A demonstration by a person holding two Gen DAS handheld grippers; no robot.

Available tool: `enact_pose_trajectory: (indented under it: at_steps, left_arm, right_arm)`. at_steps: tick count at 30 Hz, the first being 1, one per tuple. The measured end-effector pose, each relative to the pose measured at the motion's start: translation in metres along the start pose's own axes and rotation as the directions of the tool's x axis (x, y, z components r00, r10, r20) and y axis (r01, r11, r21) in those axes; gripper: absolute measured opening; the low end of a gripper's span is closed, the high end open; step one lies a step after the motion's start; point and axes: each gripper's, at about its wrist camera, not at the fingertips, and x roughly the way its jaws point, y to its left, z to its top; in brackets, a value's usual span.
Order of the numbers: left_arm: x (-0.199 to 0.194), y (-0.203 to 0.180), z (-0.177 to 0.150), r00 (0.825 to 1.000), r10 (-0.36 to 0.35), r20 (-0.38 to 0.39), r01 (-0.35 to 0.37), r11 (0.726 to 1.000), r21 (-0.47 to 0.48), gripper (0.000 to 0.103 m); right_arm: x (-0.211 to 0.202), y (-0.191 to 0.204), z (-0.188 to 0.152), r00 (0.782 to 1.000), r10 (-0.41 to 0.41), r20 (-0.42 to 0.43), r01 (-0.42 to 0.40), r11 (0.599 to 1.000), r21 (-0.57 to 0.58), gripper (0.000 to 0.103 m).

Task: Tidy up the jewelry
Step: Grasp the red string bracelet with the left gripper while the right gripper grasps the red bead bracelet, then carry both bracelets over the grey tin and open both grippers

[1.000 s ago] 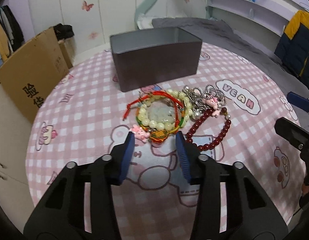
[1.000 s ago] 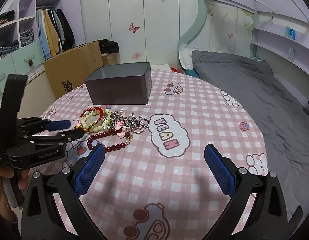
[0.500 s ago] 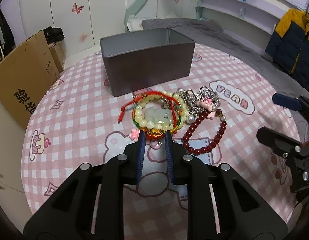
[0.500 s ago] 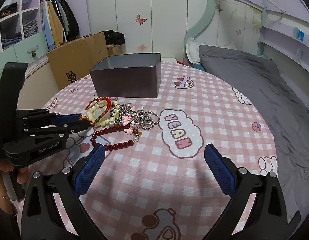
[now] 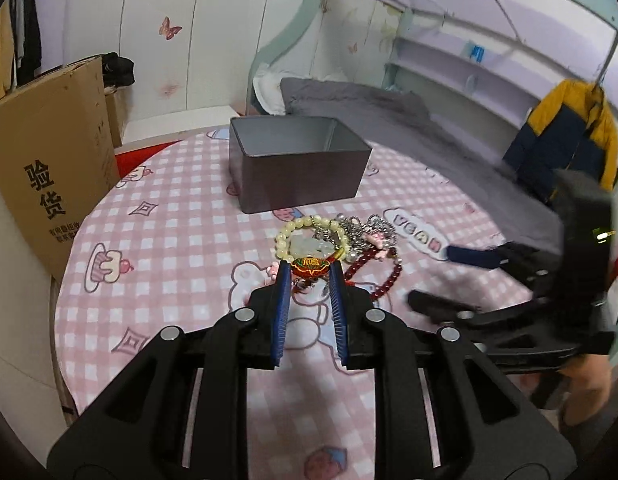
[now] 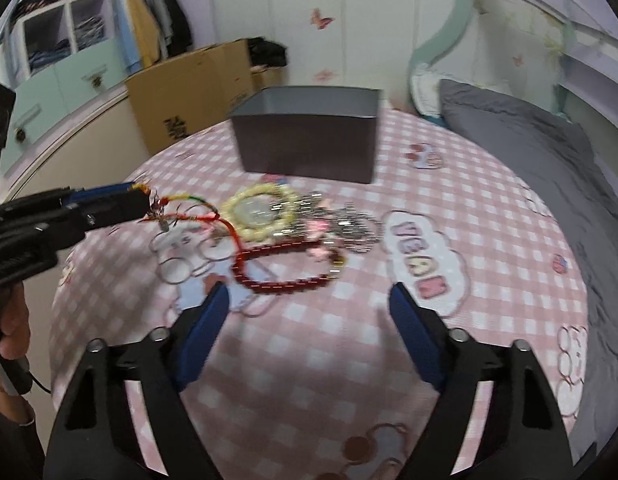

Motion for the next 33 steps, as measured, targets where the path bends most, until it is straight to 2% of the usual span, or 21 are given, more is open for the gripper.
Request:
enact_pose_trajectory:
  at_steps: [1,4,6,11,12,14,15,16,20,21,25,30,33]
  left_arm:
    - [-0.004,0.000,-0.001,1.000,-0.003,0.004,0.003,1.000,-0.003,0.019]
    - [-0.013,0.001,-0.005,1.000,-0.021,0.013,0.022,1.000,-0.015,0.019]
    - [-0.019,0.002,-0.006,0.999,-0.026,0.018,0.026,0.999,-0.019,0.019]
    - [-0.027,0.004,-0.007,0.999,-0.037,0.024,0.038,0.999,-0.022,0.019]
    - [-0.028,0.004,-0.007,0.999,-0.041,0.026,0.042,0.999,-0.023,0.019]
    - [-0.029,0.004,-0.004,0.998,-0.063,0.026,0.063,0.998,-0.028,0.019]
    - [-0.029,0.004,-0.003,0.997,-0.068,0.027,0.069,0.997,-0.028,0.019]
    - [-0.030,0.004,-0.002,0.997,-0.068,0.027,0.068,0.997,-0.027,0.019]
    - [-0.031,0.002,0.008,0.996,-0.081,0.029,0.082,0.996,-0.024,0.019]
    - [-0.032,0.001,0.011,0.996,-0.083,0.033,0.083,0.996,-0.017,0.019]
    - [-0.037,-0.005,0.026,0.993,-0.106,0.050,0.106,0.994,0.001,0.019]
    - [-0.040,-0.014,0.046,0.989,-0.136,0.063,0.136,0.991,0.018,0.020]
    - [-0.041,-0.017,0.061,0.986,-0.149,0.077,0.147,0.989,0.033,0.020]
  right_arm:
    - [0.002,0.006,0.002,1.000,0.016,-0.008,-0.016,1.000,-0.022,0.061]
    - [0.014,0.024,0.007,0.998,0.052,-0.044,-0.056,0.995,-0.086,0.048]
    - [0.023,0.032,0.009,0.996,0.060,-0.068,-0.068,0.990,-0.122,0.044]
    - [0.042,0.041,0.015,0.993,0.019,-0.117,-0.044,0.976,-0.214,0.033]
    - [0.047,0.042,0.015,0.988,0.027,-0.153,-0.062,0.972,-0.227,0.030]
    - [0.049,0.044,0.016,0.986,0.043,-0.163,-0.083,0.966,-0.246,0.025]
    - [0.050,0.045,0.018,0.983,0.048,-0.176,-0.093,0.961,-0.260,0.020]
    - [0.051,0.046,0.019,0.979,0.060,-0.192,-0.111,0.957,-0.268,0.010]
    - [0.050,0.042,0.024,0.970,0.101,-0.222,-0.154,0.961,-0.232,0.006]
    - [0.048,0.038,0.028,0.966,0.132,-0.220,-0.178,0.963,-0.202,0.006]
    - [0.014,0.023,0.043,0.963,0.237,-0.128,-0.250,0.963,-0.097,0.006]
    - [-0.021,0.010,0.069,0.954,0.299,-0.024,-0.299,0.953,-0.047,0.006]
    - [-0.038,0.004,0.085,0.942,0.335,0.033,-0.334,0.942,-0.032,0.006]
